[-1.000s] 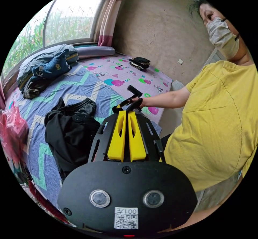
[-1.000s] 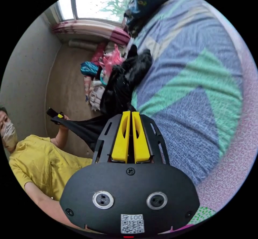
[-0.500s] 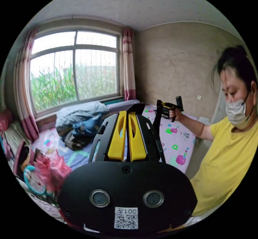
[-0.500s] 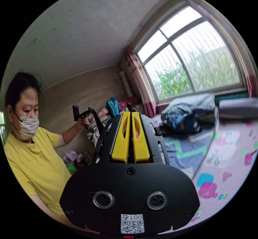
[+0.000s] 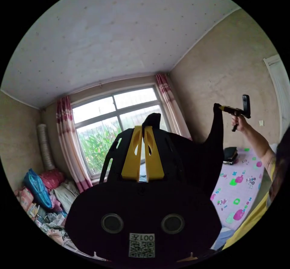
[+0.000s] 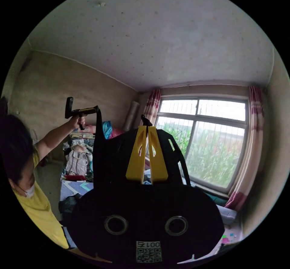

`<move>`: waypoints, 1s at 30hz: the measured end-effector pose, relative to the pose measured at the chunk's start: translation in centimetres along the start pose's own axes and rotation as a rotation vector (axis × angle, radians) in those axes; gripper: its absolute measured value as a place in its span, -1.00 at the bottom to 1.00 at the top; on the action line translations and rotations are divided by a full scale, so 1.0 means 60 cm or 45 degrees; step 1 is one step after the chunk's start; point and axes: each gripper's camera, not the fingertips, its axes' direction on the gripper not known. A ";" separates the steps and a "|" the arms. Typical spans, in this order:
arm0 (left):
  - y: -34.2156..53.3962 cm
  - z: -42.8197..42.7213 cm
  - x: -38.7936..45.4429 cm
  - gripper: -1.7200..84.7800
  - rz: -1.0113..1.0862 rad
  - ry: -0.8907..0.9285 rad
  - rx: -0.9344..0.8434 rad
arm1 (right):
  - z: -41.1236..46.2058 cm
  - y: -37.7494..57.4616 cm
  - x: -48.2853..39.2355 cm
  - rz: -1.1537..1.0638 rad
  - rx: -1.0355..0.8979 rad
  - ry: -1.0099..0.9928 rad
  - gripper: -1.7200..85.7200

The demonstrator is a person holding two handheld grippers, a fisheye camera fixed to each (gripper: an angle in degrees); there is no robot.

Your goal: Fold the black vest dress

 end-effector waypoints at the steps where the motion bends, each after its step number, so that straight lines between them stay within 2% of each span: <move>1: -0.023 -0.034 0.006 -0.99 0.008 -0.028 0.026 | -0.011 -0.017 -0.018 -0.005 0.003 0.008 -0.96; 11: -0.114 -0.213 0.047 -0.99 0.061 -0.046 0.068 | -0.117 -0.176 -0.335 -0.068 -0.015 0.317 -0.97; 21: -0.100 -0.294 0.081 -0.99 0.045 0.129 0.094 | -0.168 -0.192 -0.585 -0.034 -0.126 0.597 -0.96; 30: -0.109 -0.389 0.155 -0.99 0.096 0.228 0.190 | -0.231 -0.222 -0.771 -0.110 -0.226 0.735 -0.97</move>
